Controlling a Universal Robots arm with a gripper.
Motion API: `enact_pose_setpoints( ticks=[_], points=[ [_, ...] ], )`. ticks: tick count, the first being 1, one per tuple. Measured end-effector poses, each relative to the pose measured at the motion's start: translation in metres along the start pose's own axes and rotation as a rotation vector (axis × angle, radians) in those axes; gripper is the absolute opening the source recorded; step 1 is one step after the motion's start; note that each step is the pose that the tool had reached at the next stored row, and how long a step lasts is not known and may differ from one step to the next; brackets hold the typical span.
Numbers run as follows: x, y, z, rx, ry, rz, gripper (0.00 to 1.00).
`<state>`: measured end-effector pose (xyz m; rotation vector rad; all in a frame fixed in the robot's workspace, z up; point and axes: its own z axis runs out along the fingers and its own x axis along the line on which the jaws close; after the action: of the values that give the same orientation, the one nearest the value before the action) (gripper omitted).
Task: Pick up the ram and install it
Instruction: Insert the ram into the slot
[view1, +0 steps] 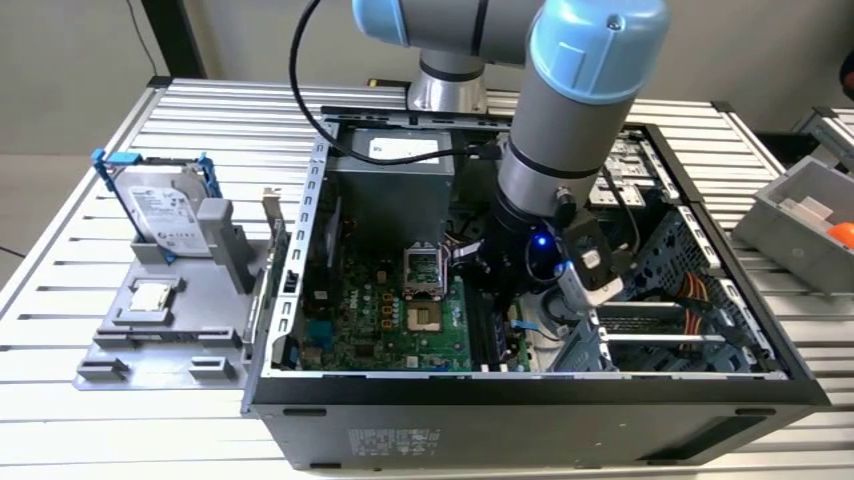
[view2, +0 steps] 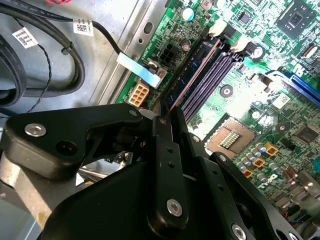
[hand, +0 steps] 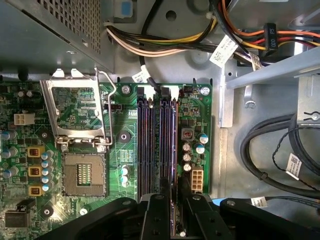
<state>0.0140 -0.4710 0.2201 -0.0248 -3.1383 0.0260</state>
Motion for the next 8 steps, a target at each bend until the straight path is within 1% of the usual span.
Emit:
enact_pose_setpoints(
  ticks=[4, 7, 8],
  points=[
    [0.0000, -0.0002, -0.0110, 0.0001, 0.0000, 0.000, 1.00],
    [0.0000, -0.0003, -0.0156, -0.0005, 0.0000, 0.000, 1.00],
    [0.0001, -0.0003, -0.0184, -0.0006, 0.0000, 0.000, 1.00]
  ],
)
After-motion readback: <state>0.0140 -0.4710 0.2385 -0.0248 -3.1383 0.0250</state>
